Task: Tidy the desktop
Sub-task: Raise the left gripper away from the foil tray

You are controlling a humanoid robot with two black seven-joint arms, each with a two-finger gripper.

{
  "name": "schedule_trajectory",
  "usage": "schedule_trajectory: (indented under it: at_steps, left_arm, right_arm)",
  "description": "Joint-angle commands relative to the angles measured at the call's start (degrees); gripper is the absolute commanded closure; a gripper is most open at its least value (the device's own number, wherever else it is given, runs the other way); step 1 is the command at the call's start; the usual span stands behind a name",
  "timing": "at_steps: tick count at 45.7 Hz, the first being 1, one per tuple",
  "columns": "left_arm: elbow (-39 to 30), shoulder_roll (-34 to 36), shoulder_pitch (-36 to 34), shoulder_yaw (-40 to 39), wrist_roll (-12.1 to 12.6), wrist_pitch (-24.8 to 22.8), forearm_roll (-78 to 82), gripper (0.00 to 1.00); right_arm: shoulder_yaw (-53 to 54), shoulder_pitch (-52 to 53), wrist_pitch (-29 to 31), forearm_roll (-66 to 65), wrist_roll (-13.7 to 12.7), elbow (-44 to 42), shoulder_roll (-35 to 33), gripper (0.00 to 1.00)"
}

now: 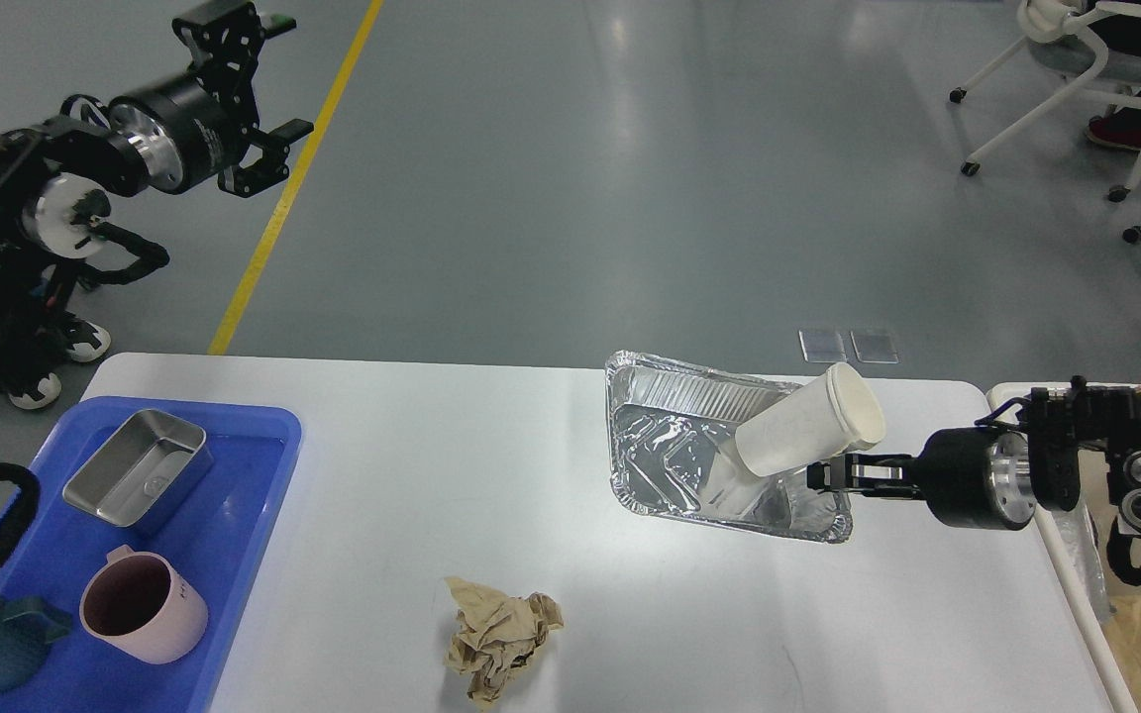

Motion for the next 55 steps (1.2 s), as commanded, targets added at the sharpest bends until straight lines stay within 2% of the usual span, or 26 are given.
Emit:
schedule_trajectory:
  at_steps: [1, 4, 7, 9, 16, 19, 24, 26, 34, 37, 40, 43, 49, 55]
  left_arm:
    - [-0.12, -1.78, 1.3, -1.1, -0.74, 12.85, 1.59, 0.03]
    - [-0.38, -2.65, 2.45, -1.19, -3.11, 12.6, 1.42, 0.03]
    - [-0.38, -3.27, 3.24, -0.93, -7.85, 12.42, 1.42, 0.03]
    - [-0.38, -3.36, 4.46, -0.84, -12.24, 12.33, 1.42, 0.03]
    - [-0.38, -3.54, 7.9, -1.37, -31.75, 12.24, 0.8, 0.03]
    - [-0.03, -3.45, 8.69, -1.37, -37.38, 12.33, -0.33, 0.03]
    - [-0.21, -2.92, 12.37, -2.07, -44.15, 12.42, -4.81, 0.03]
    - [-0.21, -2.92, 12.91, -2.59, -44.87, 12.42, -6.48, 0.03]
    - [-0.47, -2.04, 13.08, -1.99, -44.08, 13.47, -10.18, 0.03]
    - [-0.73, -1.78, 13.7, -0.67, -42.68, 13.12, -9.4, 0.03]
    - [-2.22, 0.15, 15.02, 4.68, -39.52, 12.86, -8.87, 0.03]
    - [-4.42, 3.31, 15.28, 11.35, -37.49, 12.51, -8.78, 0.03]
    - [-12.58, 9.81, 15.54, 23.75, -35.03, 10.58, -8.78, 0.03]
    - [-21.72, 18.07, 15.55, 34.56, -34.06, 10.66, -8.78, 0.03]
  right_arm:
    - [-0.08, 0.06, 0.11, 2.44, -0.09, 0.0, -1.55, 1.0]
    - [-0.08, 0.32, 0.02, 2.62, -0.09, 0.09, -1.64, 1.0]
    - [-0.08, 0.58, 0.11, 2.97, -0.09, 0.0, -1.82, 1.0]
    - [-0.08, 0.59, 0.02, 3.06, -0.18, 0.09, -2.43, 1.0]
    - [0.1, 1.02, 0.02, 4.99, -0.18, 0.36, -4.8, 1.0]
    - [0.8, 1.55, 0.02, 5.78, -0.27, 0.36, -5.42, 1.0]
    - [1.07, 2.69, 0.11, 7.28, -0.36, 0.44, -6.3, 1.0]
    - [1.07, 3.04, 0.11, 7.54, -0.36, 0.44, -6.39, 1.0]
    - [2.56, 3.05, 0.11, 7.63, -0.36, 0.62, -6.3, 1.0]
    - [3.09, 3.05, 0.11, 7.63, -0.36, 0.62, -6.13, 1.0]
    - [3.35, 2.87, 0.11, 7.63, -0.36, 0.71, -6.04, 1.0]
    - [3.53, 2.78, 0.11, 7.63, -0.36, 1.14, -6.12, 1.0]
    - [4.93, 2.43, 0.2, 7.54, -0.27, 1.5, -6.12, 1.0]
    - [5.29, 2.61, 0.2, 7.54, -0.27, 1.5, -5.86, 1.0]
